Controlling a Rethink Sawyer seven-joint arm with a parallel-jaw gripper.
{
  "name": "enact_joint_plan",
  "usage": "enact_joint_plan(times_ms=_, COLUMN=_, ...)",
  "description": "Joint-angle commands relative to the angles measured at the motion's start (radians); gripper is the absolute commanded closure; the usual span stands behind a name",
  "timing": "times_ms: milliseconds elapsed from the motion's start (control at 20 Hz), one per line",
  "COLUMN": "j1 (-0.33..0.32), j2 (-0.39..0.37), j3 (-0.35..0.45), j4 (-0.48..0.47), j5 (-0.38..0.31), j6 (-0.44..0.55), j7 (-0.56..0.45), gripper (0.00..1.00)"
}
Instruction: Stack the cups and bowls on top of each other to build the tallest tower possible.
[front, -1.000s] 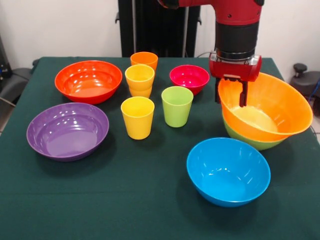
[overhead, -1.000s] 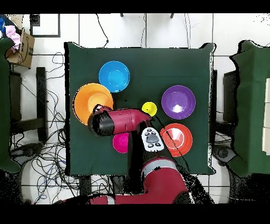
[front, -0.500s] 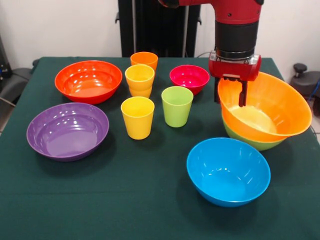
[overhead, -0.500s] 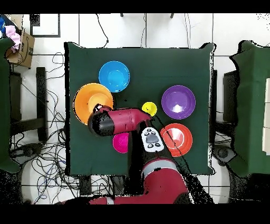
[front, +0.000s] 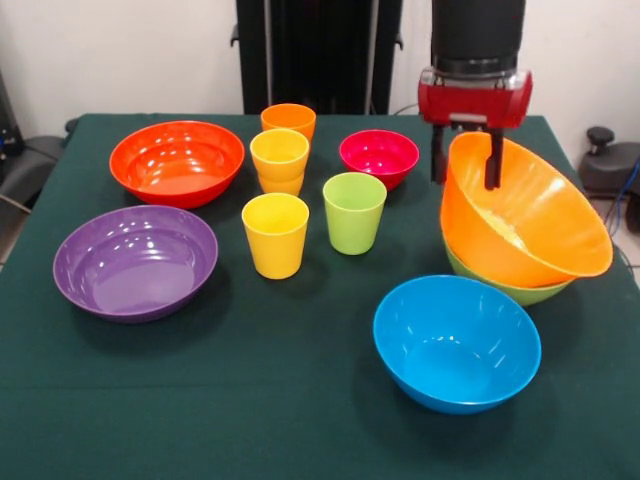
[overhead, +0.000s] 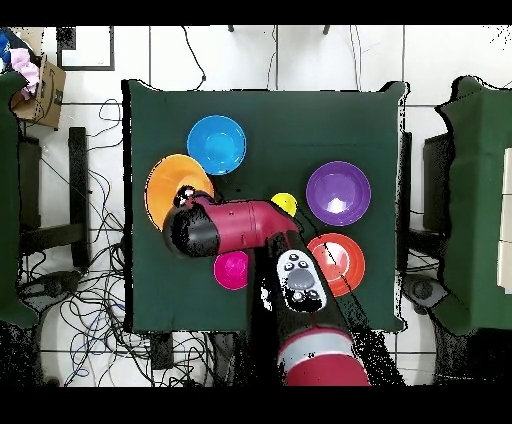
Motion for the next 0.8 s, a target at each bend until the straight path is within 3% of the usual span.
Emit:
enact_joint_plan(times_ms=50, j1=-0.060, j2=-0.150, j3=0.147, j4=0.089, j5=0.058, j6=0.174, j7=-0.064, gripper=0.00)
enact_joint_plan(times_ms=500, j1=-0.078, j2=-0.157, j3=0.170, j4=0.106, j5=0.049, j6=0.179, j7=-0.058, gripper=0.00)
enact_joint_plan(times_ms=800, j1=-0.106, j2=-0.224, j3=0.190, j4=0.126, j5=0.064, j6=0.244, j7=-0.082, gripper=0.00)
